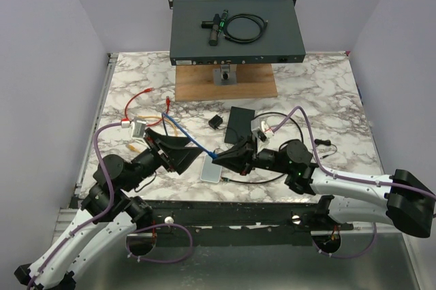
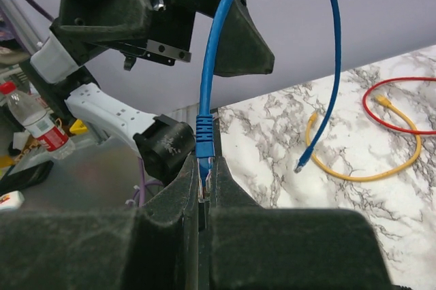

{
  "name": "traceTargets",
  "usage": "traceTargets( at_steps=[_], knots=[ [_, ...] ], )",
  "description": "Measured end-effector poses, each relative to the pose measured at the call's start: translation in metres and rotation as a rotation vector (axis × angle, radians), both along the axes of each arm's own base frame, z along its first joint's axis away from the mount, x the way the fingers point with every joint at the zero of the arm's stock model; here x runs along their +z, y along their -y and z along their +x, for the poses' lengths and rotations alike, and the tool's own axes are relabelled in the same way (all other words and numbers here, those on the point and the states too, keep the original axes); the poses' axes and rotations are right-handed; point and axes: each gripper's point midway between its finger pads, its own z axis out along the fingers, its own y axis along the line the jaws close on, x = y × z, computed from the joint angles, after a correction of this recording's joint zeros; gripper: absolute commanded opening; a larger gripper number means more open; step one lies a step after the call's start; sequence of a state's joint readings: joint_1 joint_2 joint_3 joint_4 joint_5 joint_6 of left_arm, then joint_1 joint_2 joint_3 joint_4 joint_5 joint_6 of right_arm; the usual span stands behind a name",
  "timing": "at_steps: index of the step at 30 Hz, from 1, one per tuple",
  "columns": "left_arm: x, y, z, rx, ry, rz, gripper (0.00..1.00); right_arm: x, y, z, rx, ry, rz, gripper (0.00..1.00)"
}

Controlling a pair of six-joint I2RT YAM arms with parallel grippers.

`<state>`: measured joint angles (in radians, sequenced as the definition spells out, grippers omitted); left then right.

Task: Insert the plug into the switch port
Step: Pick up the connector from the center of the board.

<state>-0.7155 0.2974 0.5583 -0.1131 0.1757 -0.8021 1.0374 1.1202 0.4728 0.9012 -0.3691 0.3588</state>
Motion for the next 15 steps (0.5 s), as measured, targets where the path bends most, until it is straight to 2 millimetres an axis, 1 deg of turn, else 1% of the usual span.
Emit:
traceTargets(
  at_steps=[4,8,13,15],
  knots=[
    [-0.004,0.002,0.004,0.007,-0.006,0.019,0.87,0.0,-0.001,-0.005,0.022,0.007,0.001,0.01],
    [-0.01,0.003,0.007,0.01,-0.017,0.04,0.74,0.0,-0.001,-0.007,0.034,0.016,-0.003,0.01],
    [-0.011,0.003,0.008,0.014,-0.019,0.056,0.6,-0.003,-0.003,-0.011,0.052,0.027,-0.011,0.01],
    [-0.011,0.003,0.008,0.015,-0.018,0.06,0.51,-0.006,-0.003,-0.013,0.06,0.028,-0.021,0.01]
  ],
)
